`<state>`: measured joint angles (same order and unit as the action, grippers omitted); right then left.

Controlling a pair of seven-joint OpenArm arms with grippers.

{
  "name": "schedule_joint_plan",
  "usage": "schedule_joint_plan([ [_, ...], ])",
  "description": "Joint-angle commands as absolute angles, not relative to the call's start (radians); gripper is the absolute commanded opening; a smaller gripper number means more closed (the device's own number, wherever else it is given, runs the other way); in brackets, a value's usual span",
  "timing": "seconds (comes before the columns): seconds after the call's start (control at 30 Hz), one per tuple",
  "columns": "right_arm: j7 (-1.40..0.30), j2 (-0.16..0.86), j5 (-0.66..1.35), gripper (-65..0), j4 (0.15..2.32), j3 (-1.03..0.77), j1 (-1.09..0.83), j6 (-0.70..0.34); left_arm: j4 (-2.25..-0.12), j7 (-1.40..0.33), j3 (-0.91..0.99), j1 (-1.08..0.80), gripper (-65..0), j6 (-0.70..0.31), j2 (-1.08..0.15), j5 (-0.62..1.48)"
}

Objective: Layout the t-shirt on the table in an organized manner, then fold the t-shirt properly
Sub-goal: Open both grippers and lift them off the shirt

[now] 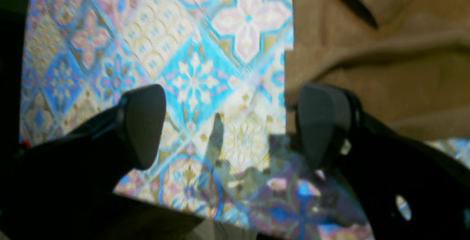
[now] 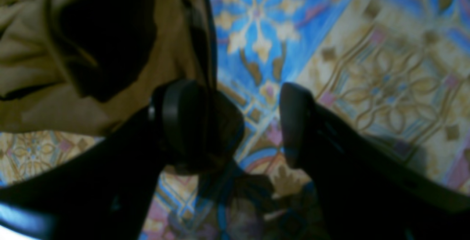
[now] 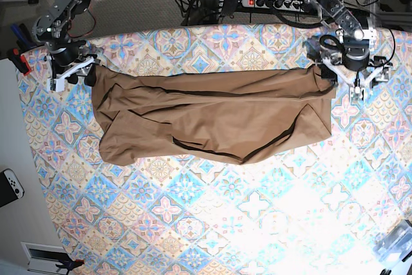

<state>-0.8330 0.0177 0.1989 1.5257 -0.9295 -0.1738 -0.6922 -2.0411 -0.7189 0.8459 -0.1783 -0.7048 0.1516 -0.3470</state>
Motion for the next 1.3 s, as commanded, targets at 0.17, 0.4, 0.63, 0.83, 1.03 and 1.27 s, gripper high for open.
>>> schedule_joint_plan([
  [0.17, -0.875, 0.03, 0.217, -31.1, 1.547, -0.931, -0.166, -0.698, -2.06, -0.705, 0.846, -0.173, -9.6, -0.698, 0.156, -0.341],
  [0.4, -1.023, 0.031, 0.318, -31.1, 1.549, -0.931, -0.166, -0.698, -2.058, -0.705, 0.846, -0.173, -9.6, -0.698, 0.156, -0.346],
  [0.63, -1.113, 0.035, 0.389, -31.0, 1.581, -0.931, -0.166, -0.698, -2.058, -0.707, 0.846, -0.173, -9.6, -0.698, 0.157, -0.351],
  [0.83, -1.121, 0.038, 0.433, -30.9, 1.778, -0.934, -0.166, -0.698, -2.055, -0.707, 0.845, -0.173, -9.6, -0.698, 0.157, -0.351],
  [1.03, -1.115, 0.038, 0.432, -30.8, 1.805, -0.934, -0.166, -0.698, -2.055, -0.707, 0.845, -0.173, -9.6, -0.698, 0.157, -0.351],
  [1.27, -1.11, 0.038, 0.432, -30.8, 1.724, -0.934, -0.166, -0.698, -2.055, -0.707, 0.845, -0.174, -9.6, -0.698, 0.157, -0.352],
])
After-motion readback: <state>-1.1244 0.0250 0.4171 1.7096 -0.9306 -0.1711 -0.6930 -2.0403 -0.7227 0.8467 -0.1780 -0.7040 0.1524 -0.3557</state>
